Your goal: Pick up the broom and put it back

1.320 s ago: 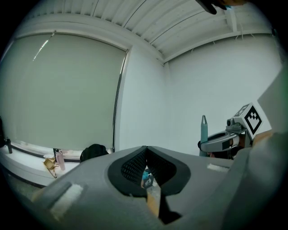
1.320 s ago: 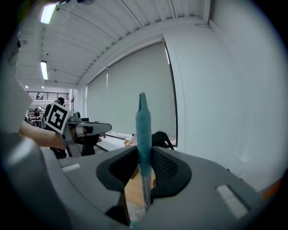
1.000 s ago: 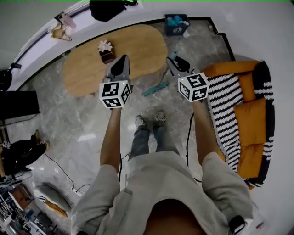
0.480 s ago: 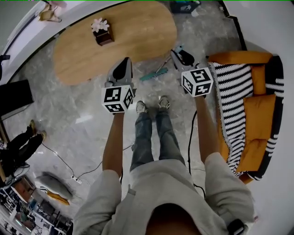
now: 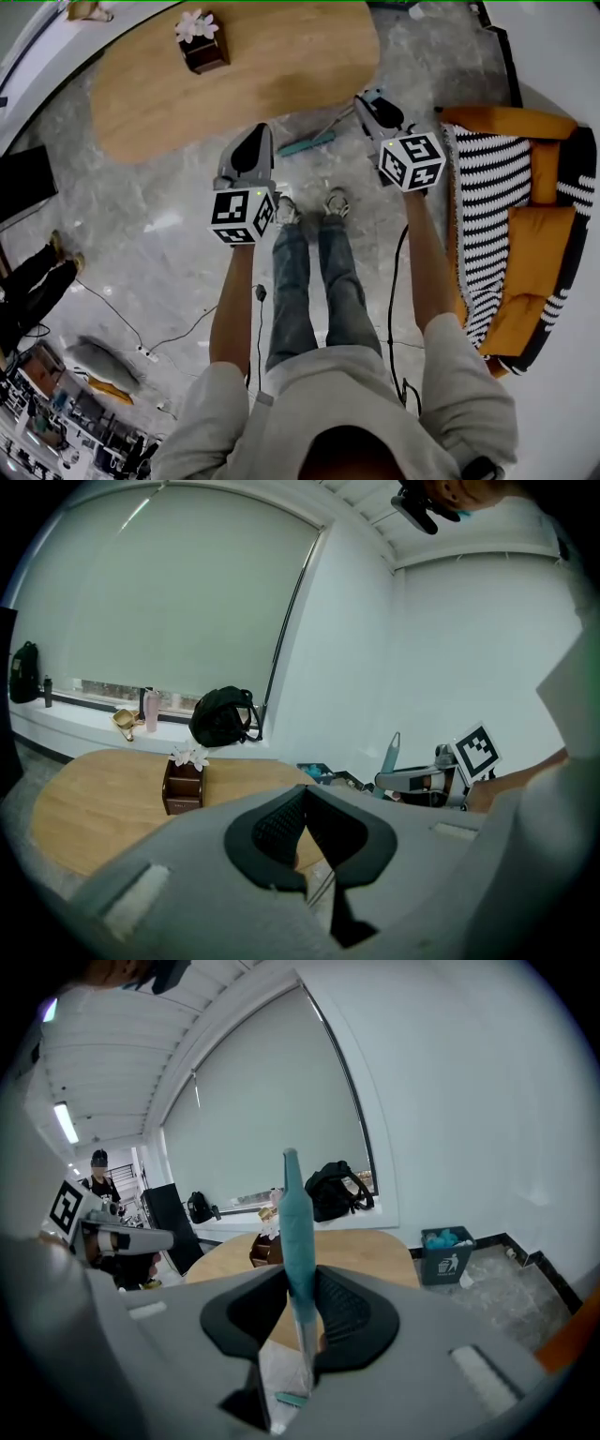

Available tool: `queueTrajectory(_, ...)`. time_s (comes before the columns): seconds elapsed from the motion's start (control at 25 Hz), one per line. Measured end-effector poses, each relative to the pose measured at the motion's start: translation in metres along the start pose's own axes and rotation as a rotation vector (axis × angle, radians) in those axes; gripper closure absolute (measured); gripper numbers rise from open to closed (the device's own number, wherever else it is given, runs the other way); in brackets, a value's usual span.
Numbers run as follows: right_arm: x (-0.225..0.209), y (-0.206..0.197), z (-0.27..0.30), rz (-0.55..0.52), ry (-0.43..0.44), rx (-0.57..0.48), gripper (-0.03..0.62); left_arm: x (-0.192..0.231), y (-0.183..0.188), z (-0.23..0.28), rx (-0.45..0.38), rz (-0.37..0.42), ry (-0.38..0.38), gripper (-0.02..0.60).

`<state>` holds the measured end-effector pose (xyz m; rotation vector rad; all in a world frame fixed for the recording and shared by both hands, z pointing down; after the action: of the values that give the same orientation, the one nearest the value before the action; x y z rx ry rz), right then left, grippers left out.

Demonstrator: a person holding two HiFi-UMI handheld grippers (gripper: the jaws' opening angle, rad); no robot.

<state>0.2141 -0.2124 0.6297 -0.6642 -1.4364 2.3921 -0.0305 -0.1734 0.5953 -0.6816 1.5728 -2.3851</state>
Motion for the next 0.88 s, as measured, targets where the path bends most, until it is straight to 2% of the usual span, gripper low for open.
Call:
queueTrajectory(0.2,-0.014,-0.006,0.017,0.037,0.012,-0.009,0.499,0.007,-0.013,0.007,0.008,-0.011,0.009,0.575)
queueTrajectory(0.4,-0.020,-0.001,0.031,0.031,0.028,-0.020,0.499,0.011,-0.018,0.013,0.011,-0.017,0.024,0.575)
queueTrajectory(0.6,-0.029,-0.001,0.044,0.038,0.011,-0.029,0.497,0.016,-0.028,0.014,0.026,-0.025,0.029,0.575)
queueTrajectory(0.88,-0.033,0.009,0.045,-0.026,0.037,0.028,0.499,0.018,-0.030,0.011,0.035,-0.029,0.033,0.575)
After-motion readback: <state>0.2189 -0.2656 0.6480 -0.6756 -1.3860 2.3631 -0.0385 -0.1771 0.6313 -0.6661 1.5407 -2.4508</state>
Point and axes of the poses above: the fingertips, and each gripper's own axes: z forward along the fingers, x to its left, y out of its top, the point moved 6 cm from there along -z, backward along the fingers, and after that the axes turned 4 degrees about -x, right-handed, at the moved point
